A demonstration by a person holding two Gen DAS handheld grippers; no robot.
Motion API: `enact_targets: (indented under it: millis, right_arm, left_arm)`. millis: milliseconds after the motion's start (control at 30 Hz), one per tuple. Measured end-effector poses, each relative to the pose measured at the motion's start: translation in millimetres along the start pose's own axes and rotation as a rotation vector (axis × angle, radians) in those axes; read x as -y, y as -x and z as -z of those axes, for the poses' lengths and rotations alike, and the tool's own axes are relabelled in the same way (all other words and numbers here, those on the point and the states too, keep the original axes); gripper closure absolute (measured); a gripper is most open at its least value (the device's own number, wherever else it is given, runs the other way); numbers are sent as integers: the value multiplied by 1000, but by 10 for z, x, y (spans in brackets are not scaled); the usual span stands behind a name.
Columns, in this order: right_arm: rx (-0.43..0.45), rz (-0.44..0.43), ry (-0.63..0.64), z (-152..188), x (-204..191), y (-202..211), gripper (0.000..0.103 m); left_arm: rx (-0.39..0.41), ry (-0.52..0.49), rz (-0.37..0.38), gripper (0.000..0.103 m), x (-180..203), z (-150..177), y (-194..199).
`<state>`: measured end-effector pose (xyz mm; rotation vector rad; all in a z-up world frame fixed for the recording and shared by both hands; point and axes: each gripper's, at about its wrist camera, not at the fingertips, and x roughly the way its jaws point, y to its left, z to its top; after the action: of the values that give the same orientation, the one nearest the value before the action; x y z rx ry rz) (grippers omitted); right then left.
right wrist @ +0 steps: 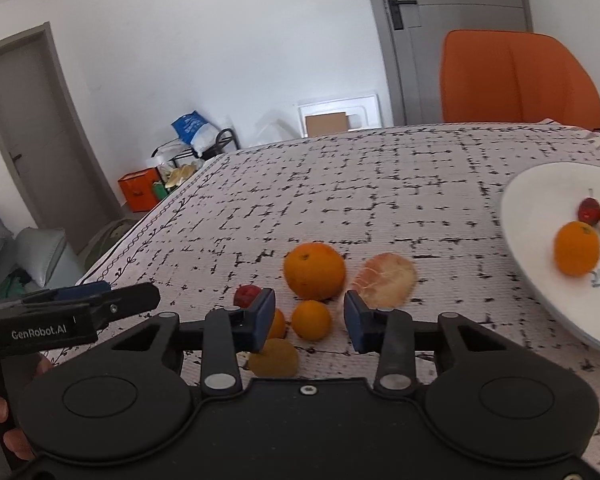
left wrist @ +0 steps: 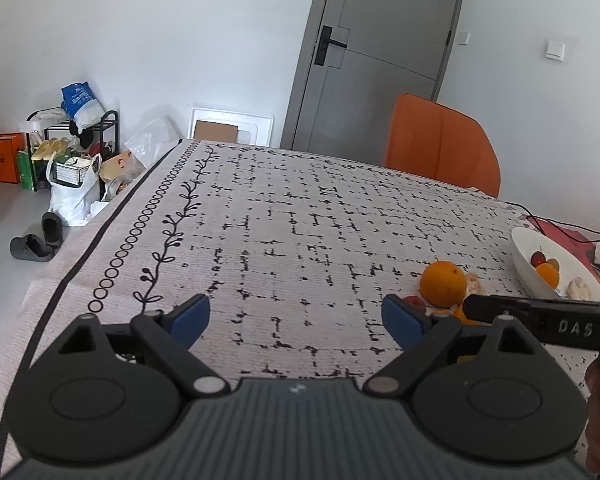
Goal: Organize fruits
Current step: 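Move both open grippers back toward the remaining oranges and pomelo segment, then grasp a small tangerine with the right gripper while the left gripper grasps a red plum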
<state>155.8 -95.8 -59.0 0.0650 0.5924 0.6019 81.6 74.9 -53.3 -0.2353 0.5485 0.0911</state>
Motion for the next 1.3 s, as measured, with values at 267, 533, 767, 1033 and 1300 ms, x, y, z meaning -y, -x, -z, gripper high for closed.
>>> enact_targets:
  millis: [267,533,767,1033,1300]
  right_arm:
    - [-15,7,29,21,-52,-42,85]
    - [11,-12,4,22,33,74,85]
    - [44,10,-25,9,167,218,85]
    - [70,36,-64,41,337,330,85]
    - [83,36,-78,63,417,385,85]
  left_arm:
    - [-7,6,5,11,-15,-22,-39]
    - [-13,-17,33,11,153,-19,-91]
    - [-16,-42,58,21,333,-16,-169]
    - [-34,-61,71,42,500,-18,-298]
    - [-66,-45,92,55,607,-16,-409]
